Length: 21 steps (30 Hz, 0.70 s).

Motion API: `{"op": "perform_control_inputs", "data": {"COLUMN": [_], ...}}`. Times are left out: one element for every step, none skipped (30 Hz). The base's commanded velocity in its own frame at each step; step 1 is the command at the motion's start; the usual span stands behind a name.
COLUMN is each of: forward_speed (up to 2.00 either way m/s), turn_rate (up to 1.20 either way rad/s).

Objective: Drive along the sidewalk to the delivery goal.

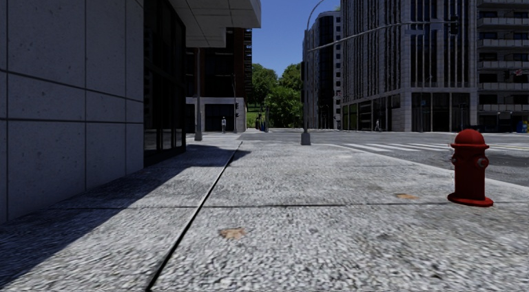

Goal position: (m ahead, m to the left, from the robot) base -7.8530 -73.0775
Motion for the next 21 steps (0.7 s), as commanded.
{"op": "perform_control_inputs", "data": {"forward_speed": [2.00, 2.00, 2.00, 2.00, 2.00, 2.00, 2.00, 2.00, 2.00, 2.00, 2.00, 2.00, 2.00, 2.00, 2.00, 2.00, 2.00, 2.00, 2.00, 2.00, 2.00], "turn_rate": [0.00, 0.00, 0.00, 0.00, 0.00, 0.00, 0.00, 0.00, 0.00, 0.00, 0.00, 0.00, 0.00, 0.00, 0.00, 0.00, 0.00, 0.00, 0.00, 0.00, 0.00]}}
